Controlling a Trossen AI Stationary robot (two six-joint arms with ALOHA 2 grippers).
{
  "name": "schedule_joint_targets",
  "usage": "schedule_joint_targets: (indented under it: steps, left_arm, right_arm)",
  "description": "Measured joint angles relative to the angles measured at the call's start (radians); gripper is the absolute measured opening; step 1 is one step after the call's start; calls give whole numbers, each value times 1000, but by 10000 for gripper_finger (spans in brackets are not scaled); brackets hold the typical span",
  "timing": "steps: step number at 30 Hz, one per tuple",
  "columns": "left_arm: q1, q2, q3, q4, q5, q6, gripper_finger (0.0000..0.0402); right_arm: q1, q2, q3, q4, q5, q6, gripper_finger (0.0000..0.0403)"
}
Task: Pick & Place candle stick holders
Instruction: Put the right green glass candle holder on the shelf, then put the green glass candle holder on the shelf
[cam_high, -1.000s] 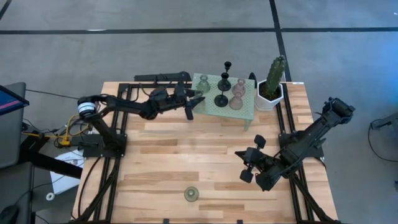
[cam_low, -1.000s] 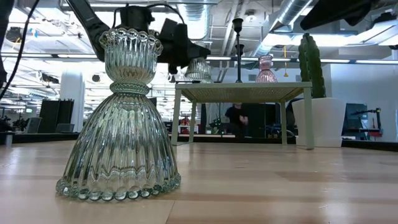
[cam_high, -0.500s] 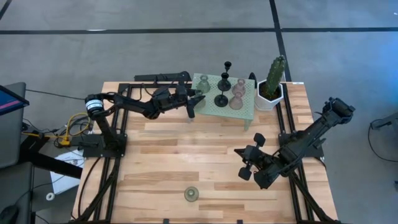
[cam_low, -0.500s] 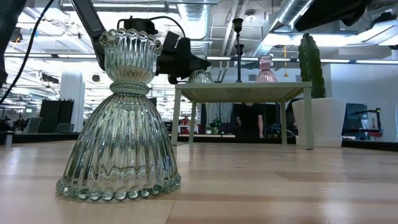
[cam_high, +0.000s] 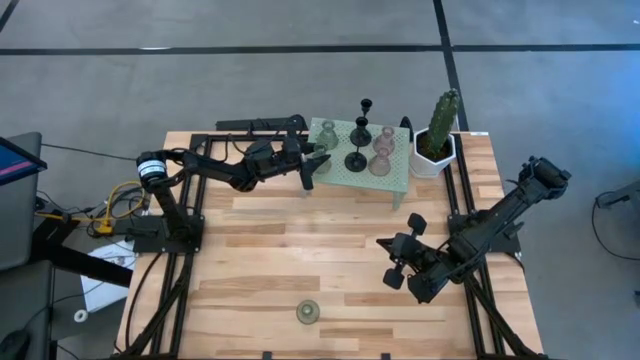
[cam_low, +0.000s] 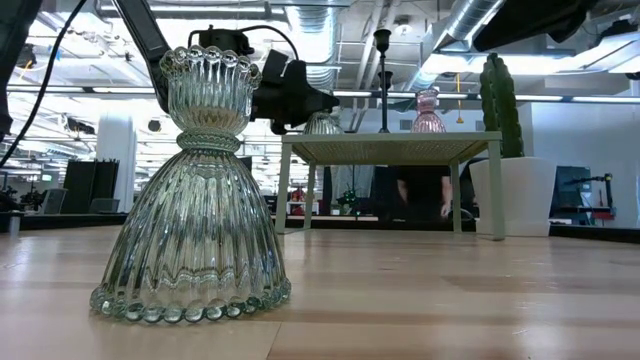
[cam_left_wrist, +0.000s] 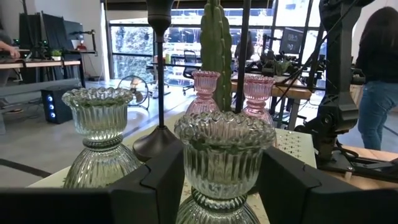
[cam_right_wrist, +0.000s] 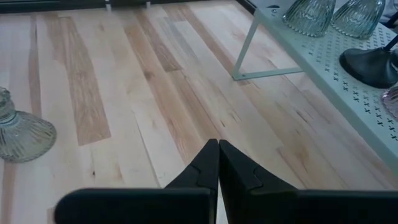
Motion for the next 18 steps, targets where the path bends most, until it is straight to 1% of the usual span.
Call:
schedule_joint_targets:
  steps: [5,9,12,18]
  left_arm:
    - [0,-6,-1,-1,0,-11,178]
    - [0,-6,-1,-3,0,-13,192]
    - [0,-7,-1,-28,0,-13,213]
    - [0,-7,-2,-63,0,-6,271]
  right_arm:
    - [0,0,0,1,-1,0,0]
    - [0,0,0,2,-1,0,0]
    - [0,0,0,2,-2,0,0]
    - [1,0,0,2,-3,0,0]
